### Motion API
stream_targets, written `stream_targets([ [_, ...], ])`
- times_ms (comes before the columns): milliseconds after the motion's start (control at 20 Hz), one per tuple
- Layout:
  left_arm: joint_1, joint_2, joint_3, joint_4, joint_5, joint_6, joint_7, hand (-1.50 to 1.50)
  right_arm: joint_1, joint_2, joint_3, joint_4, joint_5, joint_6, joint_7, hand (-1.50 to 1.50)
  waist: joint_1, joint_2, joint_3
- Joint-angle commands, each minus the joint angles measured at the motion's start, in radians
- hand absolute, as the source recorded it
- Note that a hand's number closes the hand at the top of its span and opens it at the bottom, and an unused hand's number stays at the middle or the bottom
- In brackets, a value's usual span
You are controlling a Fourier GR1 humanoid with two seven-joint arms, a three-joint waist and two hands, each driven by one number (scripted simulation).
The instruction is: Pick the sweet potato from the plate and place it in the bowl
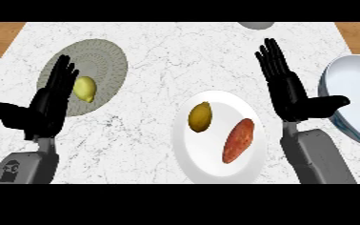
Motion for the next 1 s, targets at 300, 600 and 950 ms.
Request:
stream_targets([
  [300,0.009,-0.027,-0.074,0.008,-0.061,-0.003,0.000,0.00,0.127,-0.159,0.199,0.161,0.465,-0.337,0.281,1.50,-0.056,0.007,-0.036],
  [600,0.030,-0.077,-0.113,0.012,-0.085,0.034,0.015,0.00,0.261,0.219,0.186,-0.075,0.534,-0.951,0.164,-1.50,-0.088,-0.021,0.006],
  [950,0.033,-0.104,-0.159,-0.026,-0.125,0.060,0.040,0.00,0.394,0.225,0.314,-0.172,0.908,-1.158,0.340,-1.50,-0.066,-0.014,0.001],
])
